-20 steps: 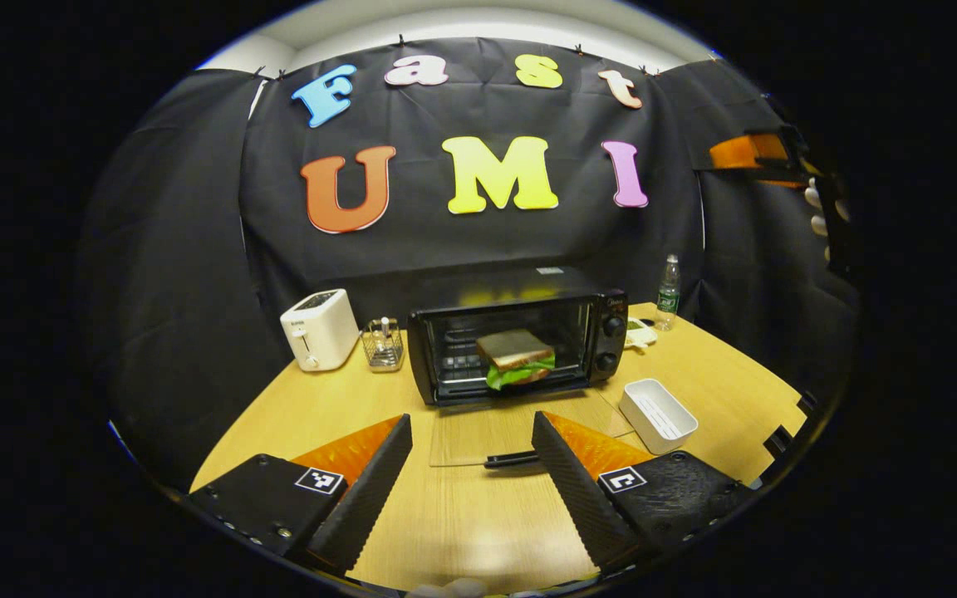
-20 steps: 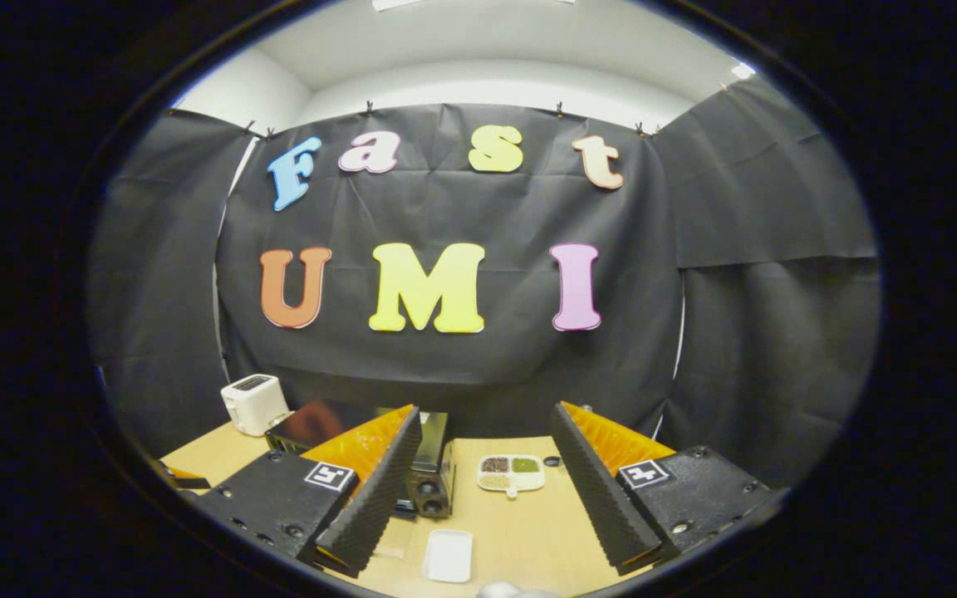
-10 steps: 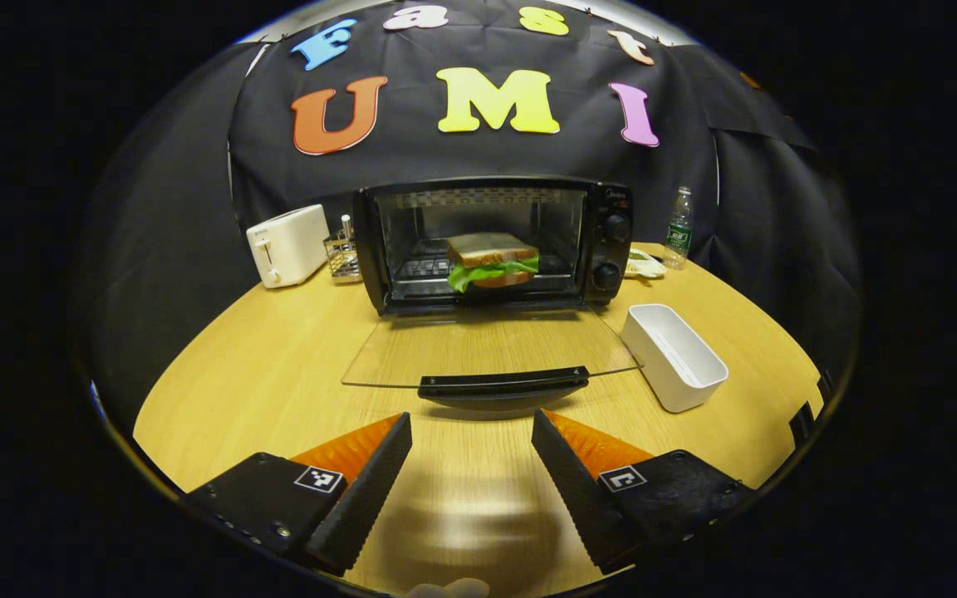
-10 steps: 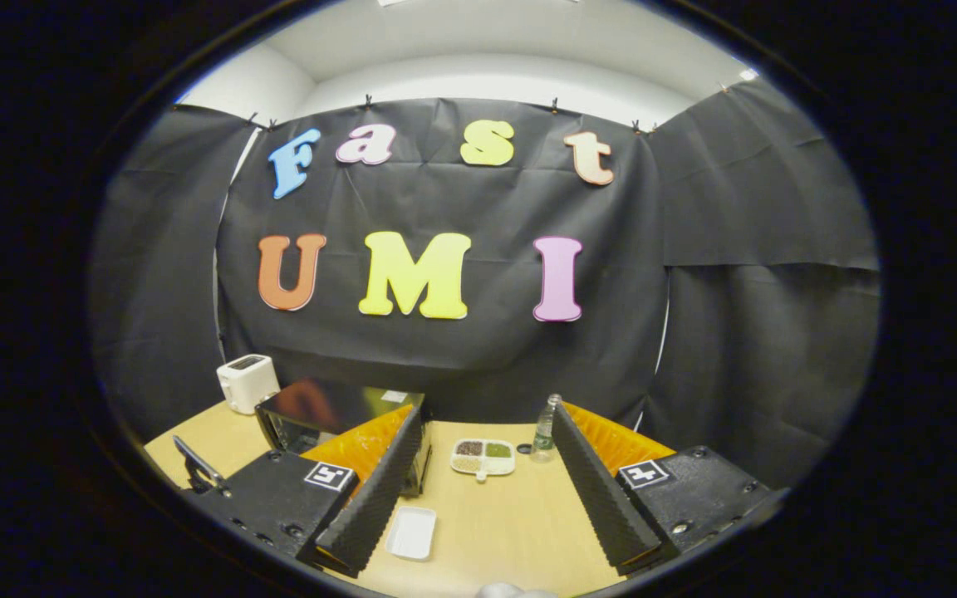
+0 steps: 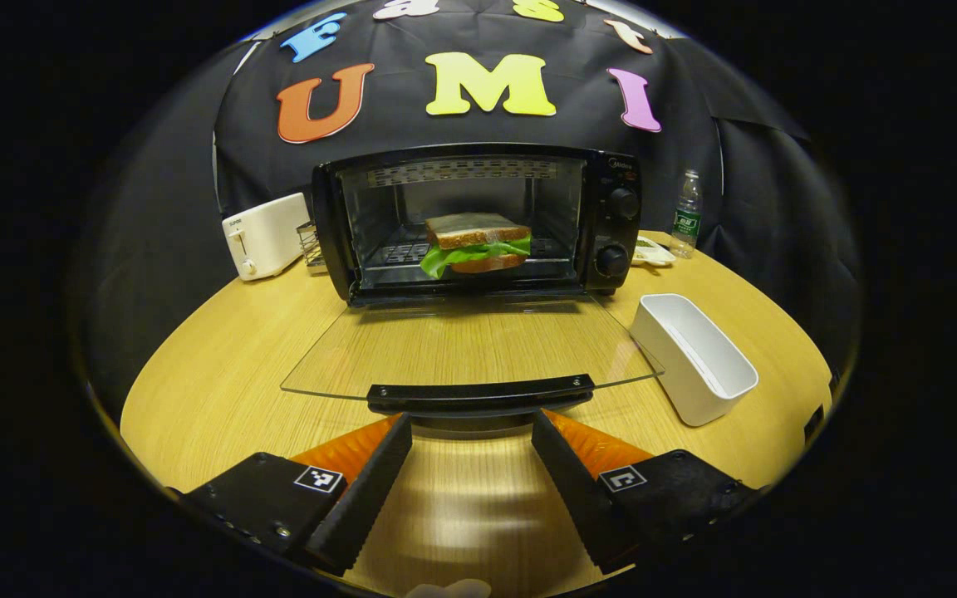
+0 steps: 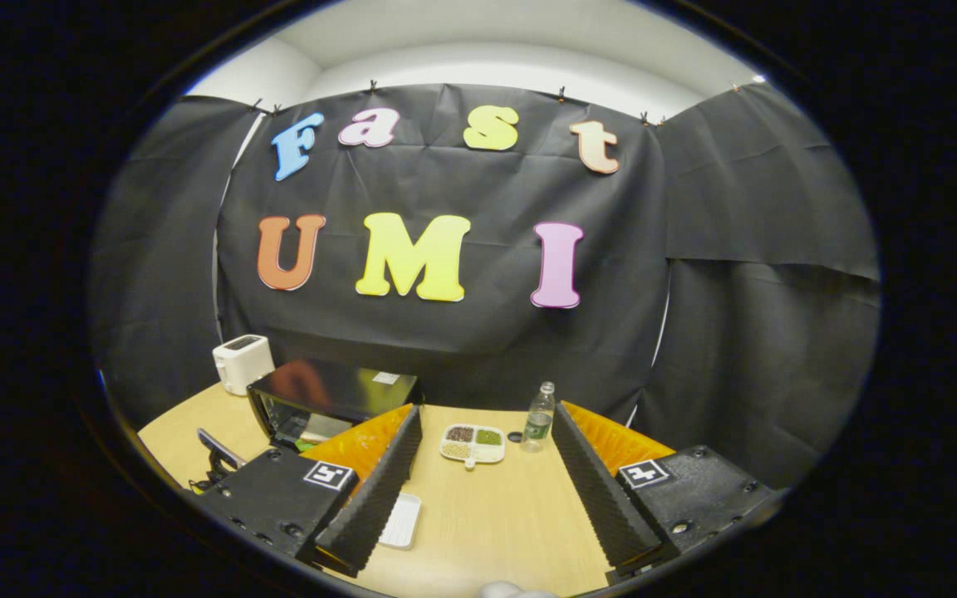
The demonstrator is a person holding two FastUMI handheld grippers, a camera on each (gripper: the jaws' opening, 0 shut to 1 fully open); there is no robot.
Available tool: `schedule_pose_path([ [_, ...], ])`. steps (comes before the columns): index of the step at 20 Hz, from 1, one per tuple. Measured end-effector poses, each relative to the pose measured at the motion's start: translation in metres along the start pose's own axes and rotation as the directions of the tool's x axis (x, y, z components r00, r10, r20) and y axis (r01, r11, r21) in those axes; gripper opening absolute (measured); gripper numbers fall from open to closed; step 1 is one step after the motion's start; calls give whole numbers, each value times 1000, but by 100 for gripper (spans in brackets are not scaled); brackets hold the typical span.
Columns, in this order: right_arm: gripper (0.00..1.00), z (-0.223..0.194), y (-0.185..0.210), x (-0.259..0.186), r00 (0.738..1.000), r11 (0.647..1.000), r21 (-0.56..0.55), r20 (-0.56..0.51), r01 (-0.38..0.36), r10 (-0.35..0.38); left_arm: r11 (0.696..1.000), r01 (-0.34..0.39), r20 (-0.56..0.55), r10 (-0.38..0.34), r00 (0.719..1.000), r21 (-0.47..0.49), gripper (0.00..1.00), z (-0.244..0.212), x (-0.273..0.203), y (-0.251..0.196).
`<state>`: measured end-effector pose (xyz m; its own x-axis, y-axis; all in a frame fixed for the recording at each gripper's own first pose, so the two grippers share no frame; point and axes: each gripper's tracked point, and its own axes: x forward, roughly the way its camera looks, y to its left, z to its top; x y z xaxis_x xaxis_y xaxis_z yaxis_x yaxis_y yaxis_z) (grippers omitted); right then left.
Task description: Open the electric oven with the left hand, put the food in, and close the electric oven.
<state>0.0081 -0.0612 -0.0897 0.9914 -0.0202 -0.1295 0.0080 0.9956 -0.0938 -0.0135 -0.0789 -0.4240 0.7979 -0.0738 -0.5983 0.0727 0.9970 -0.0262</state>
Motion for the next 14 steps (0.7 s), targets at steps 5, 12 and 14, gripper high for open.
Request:
schedule_pose_path([
  [5, 95, 1, 2, 5, 1000, 1000, -2, -5, -7, 7, 1000, 4, 10, -4, 1000, -10, 95, 6, 1, 2],
  [12, 95, -1, 3, 11, 1000, 1000, 18, -18, -22, 22, 1000, 12, 15, -12, 1000, -25, 95, 19, -4, 1],
  [14, 96, 2, 2, 11, 1000, 999, 26, -13, -22, 22, 1000, 15, 24, -14, 1000, -24, 95, 29, -8, 1],
])
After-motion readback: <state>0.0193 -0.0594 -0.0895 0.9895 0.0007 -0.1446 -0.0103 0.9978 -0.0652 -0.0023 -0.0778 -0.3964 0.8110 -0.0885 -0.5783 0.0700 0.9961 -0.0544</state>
